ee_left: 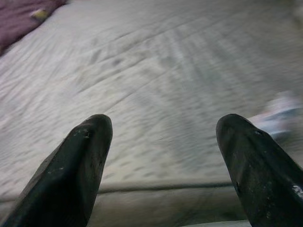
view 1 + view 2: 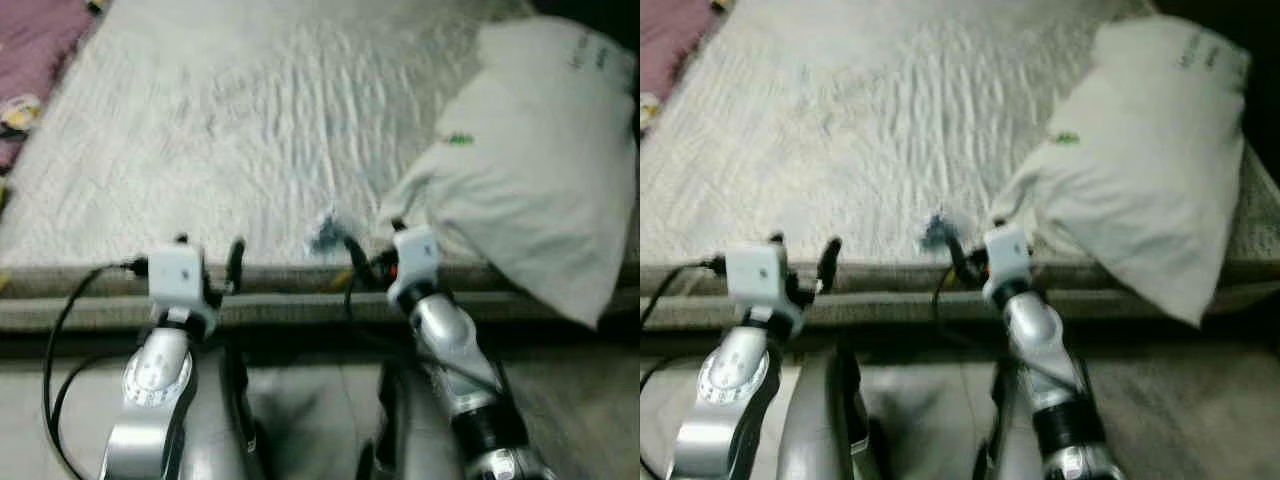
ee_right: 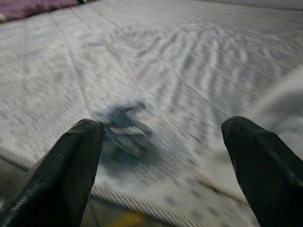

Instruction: Clean up the room

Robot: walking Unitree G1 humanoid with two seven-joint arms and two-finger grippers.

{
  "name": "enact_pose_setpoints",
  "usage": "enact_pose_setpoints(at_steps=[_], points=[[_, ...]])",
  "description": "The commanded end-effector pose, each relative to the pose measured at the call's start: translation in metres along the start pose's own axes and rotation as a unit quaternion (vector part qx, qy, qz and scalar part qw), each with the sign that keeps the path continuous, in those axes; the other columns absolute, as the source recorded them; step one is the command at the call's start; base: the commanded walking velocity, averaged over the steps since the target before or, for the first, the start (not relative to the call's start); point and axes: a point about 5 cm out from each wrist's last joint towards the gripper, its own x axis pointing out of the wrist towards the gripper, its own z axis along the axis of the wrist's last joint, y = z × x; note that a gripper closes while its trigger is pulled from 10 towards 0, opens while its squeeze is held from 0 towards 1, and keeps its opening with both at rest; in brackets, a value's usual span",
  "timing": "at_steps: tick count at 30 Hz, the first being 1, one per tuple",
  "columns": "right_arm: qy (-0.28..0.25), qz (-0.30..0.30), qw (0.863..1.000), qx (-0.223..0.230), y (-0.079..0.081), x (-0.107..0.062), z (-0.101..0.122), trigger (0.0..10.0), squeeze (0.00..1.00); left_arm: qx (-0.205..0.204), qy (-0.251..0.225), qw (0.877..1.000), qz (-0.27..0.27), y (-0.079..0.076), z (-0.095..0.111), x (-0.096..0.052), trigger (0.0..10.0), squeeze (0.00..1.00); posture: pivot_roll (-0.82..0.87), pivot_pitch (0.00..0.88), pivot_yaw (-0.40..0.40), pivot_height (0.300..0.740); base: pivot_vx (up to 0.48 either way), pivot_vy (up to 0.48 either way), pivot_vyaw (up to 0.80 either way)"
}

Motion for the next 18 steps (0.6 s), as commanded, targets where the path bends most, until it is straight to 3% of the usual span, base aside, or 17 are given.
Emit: enact_pose_setpoints(at_steps=[1,9,14,18], points=[[-0.003,0.024,1.000,-0.002,0.010,0.002,0.001,10.0,0.00,0.005,0.019,1.000,0.014,0.005,-0.007,-0.003,10.0,0.00,0.04,0.145,0.020,0.509,0.000,0.000,0.00],[0.006,0.035,0.999,-0.001,0.013,0.004,-0.004,10.0,0.00,0.011,0.024,0.999,0.021,0.007,-0.007,-0.006,10.0,0.00,0.06,0.155,0.017,0.509,0.000,0.000,0.00],[0.002,0.049,0.999,-0.008,0.017,0.008,-0.003,10.0,0.00,0.017,0.026,0.999,0.024,0.008,-0.006,-0.009,10.0,0.00,0.07,0.175,0.015,0.509,0.000,0.000,0.72],[-0.016,0.046,0.999,0.002,0.024,0.024,0.006,10.0,0.00,0.025,0.024,0.999,0.031,0.012,0.001,-0.016,10.0,0.00,0.11,0.229,0.002,0.509,0.000,0.000,0.55]])
